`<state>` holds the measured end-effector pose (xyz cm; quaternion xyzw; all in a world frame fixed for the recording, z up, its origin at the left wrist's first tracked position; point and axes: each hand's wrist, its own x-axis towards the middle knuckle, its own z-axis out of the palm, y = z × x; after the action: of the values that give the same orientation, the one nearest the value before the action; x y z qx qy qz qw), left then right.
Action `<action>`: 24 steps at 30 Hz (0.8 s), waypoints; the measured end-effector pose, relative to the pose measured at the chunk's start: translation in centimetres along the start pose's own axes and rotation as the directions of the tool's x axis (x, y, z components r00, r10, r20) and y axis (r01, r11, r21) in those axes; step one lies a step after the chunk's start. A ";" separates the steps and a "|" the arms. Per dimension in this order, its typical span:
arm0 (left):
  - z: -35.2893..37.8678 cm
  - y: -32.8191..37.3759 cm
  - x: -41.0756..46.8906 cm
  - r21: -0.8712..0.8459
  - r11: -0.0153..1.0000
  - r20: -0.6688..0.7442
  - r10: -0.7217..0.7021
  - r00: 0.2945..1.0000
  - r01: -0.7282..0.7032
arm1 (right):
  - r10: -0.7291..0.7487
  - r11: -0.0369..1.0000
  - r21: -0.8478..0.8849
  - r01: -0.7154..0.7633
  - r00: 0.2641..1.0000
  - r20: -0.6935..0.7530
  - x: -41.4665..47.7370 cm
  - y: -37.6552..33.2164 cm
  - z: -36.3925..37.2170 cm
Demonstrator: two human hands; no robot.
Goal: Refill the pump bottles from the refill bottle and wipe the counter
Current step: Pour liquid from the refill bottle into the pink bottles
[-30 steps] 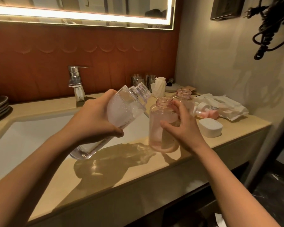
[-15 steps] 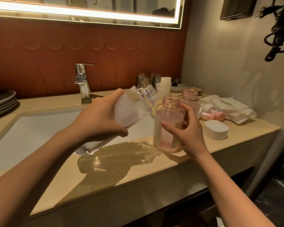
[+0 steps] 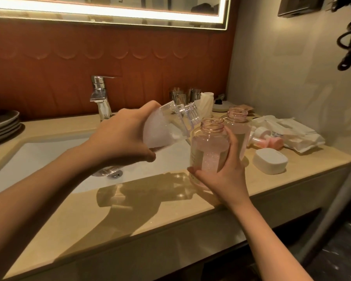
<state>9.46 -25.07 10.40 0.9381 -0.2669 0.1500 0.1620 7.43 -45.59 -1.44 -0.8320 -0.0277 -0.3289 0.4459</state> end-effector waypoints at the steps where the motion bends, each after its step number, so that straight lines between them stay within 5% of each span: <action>1: 0.1 0.1 0.2 0.014 1.000 0.002 -0.002 1.000 0.002 | -0.010 1.000 -0.009 0.010 1.000 -0.003 -0.1 0.0 0.0; 24: -1.5 1.9 2.0 0.206 0.979 0.111 -0.021 0.994 -0.002 | 0.017 0.999 -0.046 -0.016 1.000 0.022 -0.5 -0.2 -0.2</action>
<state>9.77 -26.96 12.90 0.9581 -0.2542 0.1226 0.0495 6.90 -45.50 -1.49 -0.8459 -0.0184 -0.3164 0.4289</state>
